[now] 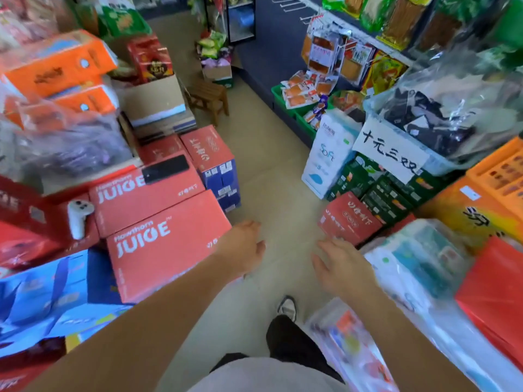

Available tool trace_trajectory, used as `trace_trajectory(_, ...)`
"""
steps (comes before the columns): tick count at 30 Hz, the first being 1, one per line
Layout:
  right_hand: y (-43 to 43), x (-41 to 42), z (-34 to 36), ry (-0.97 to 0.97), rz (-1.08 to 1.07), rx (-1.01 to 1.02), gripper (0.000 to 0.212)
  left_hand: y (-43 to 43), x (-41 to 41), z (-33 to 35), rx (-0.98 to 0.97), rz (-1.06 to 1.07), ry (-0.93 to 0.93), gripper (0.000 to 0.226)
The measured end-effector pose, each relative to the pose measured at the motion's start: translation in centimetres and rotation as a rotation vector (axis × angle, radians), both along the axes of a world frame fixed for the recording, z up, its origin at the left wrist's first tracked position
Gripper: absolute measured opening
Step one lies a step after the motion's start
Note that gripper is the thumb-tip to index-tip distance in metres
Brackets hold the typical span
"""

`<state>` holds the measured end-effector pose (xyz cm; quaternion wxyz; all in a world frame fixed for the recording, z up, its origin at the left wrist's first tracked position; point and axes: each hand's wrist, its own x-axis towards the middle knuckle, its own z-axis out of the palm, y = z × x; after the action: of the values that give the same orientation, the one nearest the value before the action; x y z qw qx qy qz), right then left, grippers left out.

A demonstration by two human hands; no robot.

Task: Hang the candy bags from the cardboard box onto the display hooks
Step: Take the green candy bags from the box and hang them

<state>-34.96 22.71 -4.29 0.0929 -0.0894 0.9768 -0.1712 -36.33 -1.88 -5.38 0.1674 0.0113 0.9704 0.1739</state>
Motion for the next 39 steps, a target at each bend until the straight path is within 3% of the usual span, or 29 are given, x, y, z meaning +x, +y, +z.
trace_trajectory(6, 0.9, -13.4, 2.0, -0.164, 0.094, 0.068, 0.044, 1.2, -11.3, 0.0, 0.019, 0.074, -0.071, 0.049)
trace_trajectory(17, -2.6, -36.0, 2.8, -0.138, 0.154, 0.081, 0.038, -3.4, -31.8, -0.4, 0.043, 0.217, 0.036, 0.037)
trace_trajectory(24, -8.1, -51.3, 2.9, -0.133, 0.169, 0.064, 0.035, -6.8, -45.7, 0.0, 0.062, 0.241, -0.060, 0.040)
trace_trajectory(32, -12.0, -66.3, 2.5, -0.159, 0.231, 0.007, 0.048, -9.3, -58.8, -0.5, 0.095, 0.281, -0.106, 0.049)
trace_trajectory(39, -15.3, -83.5, 0.0, -0.177, 0.344, 0.075, 0.049, -11.6, -74.2, -0.9, 0.107, 0.421, -0.022, 0.053)
